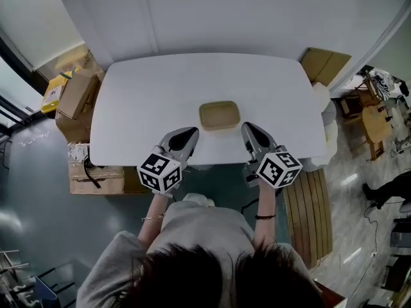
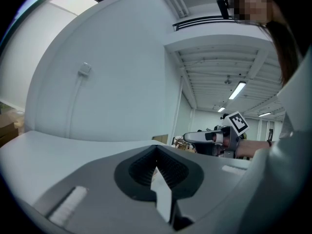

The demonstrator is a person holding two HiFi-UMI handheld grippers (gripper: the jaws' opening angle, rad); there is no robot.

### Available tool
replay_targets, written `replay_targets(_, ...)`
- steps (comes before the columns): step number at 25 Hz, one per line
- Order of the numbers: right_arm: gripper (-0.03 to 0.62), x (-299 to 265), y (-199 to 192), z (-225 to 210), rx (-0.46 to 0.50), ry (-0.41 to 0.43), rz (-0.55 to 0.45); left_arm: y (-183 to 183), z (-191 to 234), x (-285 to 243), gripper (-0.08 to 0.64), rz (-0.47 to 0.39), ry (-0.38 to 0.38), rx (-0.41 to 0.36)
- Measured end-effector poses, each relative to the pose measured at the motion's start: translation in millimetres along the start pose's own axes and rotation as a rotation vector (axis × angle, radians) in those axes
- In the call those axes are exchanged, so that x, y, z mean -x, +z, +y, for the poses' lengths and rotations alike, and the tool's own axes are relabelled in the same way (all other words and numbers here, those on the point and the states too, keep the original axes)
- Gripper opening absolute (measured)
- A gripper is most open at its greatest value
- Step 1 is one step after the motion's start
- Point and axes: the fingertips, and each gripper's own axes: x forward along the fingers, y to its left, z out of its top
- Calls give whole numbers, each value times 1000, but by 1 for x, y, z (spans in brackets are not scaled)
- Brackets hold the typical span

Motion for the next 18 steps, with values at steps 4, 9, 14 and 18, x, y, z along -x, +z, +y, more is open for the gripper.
replay_targets(4,14,-10,0,-9,-12,-15,5,-2,8,-6,-9,17,3,7)
replay_targets(9,12,-24,0,-23,-20,-50,18,-7,19,-19,-9,46,-12,20)
replay_targets(14,12,-40,-1,-38,-14,-88,36,-14,31,-36,-9,81,-51,38)
replay_targets(18,14,-54,-3,-49,-14,-114,57,-19,44,-49,-9,102,-64,60)
